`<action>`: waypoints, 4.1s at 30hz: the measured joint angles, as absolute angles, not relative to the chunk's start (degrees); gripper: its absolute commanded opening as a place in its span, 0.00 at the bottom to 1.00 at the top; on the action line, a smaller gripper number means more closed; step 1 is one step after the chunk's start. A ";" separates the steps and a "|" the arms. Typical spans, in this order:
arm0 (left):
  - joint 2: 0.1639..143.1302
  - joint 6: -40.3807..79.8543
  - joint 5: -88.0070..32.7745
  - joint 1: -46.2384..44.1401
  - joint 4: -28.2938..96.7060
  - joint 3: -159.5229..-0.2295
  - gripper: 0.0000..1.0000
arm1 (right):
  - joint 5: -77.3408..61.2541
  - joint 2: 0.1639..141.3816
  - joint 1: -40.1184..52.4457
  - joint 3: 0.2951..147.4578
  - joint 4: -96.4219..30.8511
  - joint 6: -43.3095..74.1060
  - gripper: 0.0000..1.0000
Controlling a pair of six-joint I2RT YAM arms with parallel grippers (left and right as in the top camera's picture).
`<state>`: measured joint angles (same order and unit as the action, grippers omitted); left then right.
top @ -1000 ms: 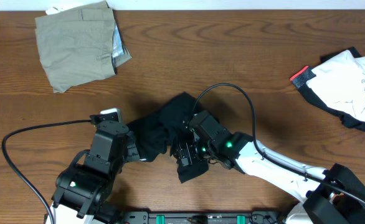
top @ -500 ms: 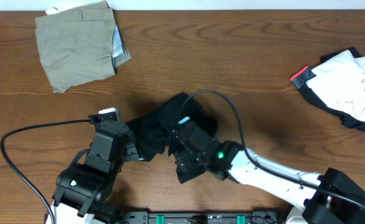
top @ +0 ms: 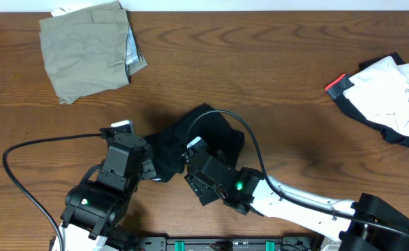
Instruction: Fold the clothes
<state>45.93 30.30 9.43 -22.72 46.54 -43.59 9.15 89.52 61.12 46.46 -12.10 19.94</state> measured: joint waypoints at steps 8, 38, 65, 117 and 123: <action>45.93 32.88 8.54 -22.72 46.54 -43.59 0.06 | 9.54 90.83 61.58 46.54 -9.47 19.94 0.74; 45.58 34.52 2.66 -22.72 46.54 -43.62 0.06 | 16.75 99.20 63.79 51.81 -8.84 21.21 0.01; 42.74 28.71 -4.12 -22.72 58.46 -58.83 0.07 | 28.58 76.60 52.99 66.48 -40.51 27.33 0.01; 56.31 45.84 -22.65 -22.72 62.08 -48.25 0.98 | 27.83 56.95 15.00 66.59 -59.05 36.88 0.01; 56.62 47.70 -28.27 -22.72 57.63 -38.52 0.98 | 26.98 59.79 14.37 66.59 -58.98 36.86 0.01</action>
<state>56.62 47.70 -28.27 -22.72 57.63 -38.52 26.98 59.79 14.37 66.59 -58.98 36.86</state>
